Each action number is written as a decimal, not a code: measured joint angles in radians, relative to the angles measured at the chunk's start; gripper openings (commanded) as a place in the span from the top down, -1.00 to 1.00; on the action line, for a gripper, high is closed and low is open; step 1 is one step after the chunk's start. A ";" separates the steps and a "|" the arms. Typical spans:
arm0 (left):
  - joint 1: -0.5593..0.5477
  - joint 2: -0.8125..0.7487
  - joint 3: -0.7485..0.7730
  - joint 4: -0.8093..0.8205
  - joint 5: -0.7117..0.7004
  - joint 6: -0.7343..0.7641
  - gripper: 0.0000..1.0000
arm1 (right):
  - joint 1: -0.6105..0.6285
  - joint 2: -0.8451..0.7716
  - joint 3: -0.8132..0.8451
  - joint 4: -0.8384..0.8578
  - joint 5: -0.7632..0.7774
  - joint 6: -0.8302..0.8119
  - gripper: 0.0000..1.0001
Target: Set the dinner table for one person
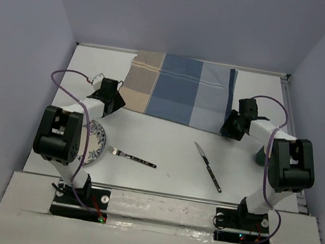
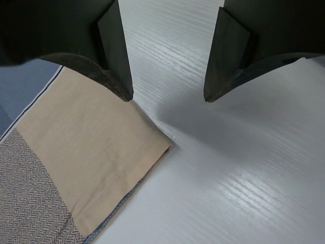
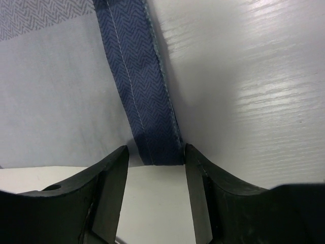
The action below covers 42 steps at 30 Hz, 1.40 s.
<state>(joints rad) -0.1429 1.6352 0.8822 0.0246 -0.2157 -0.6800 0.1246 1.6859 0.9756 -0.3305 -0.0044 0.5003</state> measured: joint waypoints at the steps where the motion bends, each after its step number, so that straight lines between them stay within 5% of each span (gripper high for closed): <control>1: 0.003 0.000 0.000 0.005 0.008 -0.009 -0.39 | 0.000 0.000 0.000 0.000 -0.005 0.000 -0.03; 14: 0.035 0.124 0.073 0.065 0.055 -0.062 -0.15 | 0.000 0.000 -0.008 0.002 -0.042 -0.008 0.20; 17: 0.035 0.146 0.089 0.077 0.056 -0.063 0.20 | 0.000 0.000 -0.010 0.002 -0.043 -0.009 0.46; 20: 0.036 0.165 0.098 0.094 0.060 -0.067 1.00 | 0.000 0.002 -0.012 0.002 -0.041 -0.010 0.80; 22: 0.038 0.175 0.100 0.100 0.066 -0.066 1.00 | 0.000 0.003 -0.016 0.003 -0.037 -0.010 0.98; 30: 0.039 0.123 0.042 0.111 0.074 -0.011 1.00 | 0.000 -0.007 -0.026 0.003 0.010 -0.009 1.00; 42: 0.027 -0.377 -0.293 -0.034 0.147 0.018 1.00 | 0.000 -0.258 -0.127 -0.098 0.112 0.026 1.00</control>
<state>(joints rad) -0.1158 1.2587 0.5896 -0.0090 -0.0685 -0.6621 0.1249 1.4281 0.8490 -0.4290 0.1078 0.5262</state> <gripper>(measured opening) 0.014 0.022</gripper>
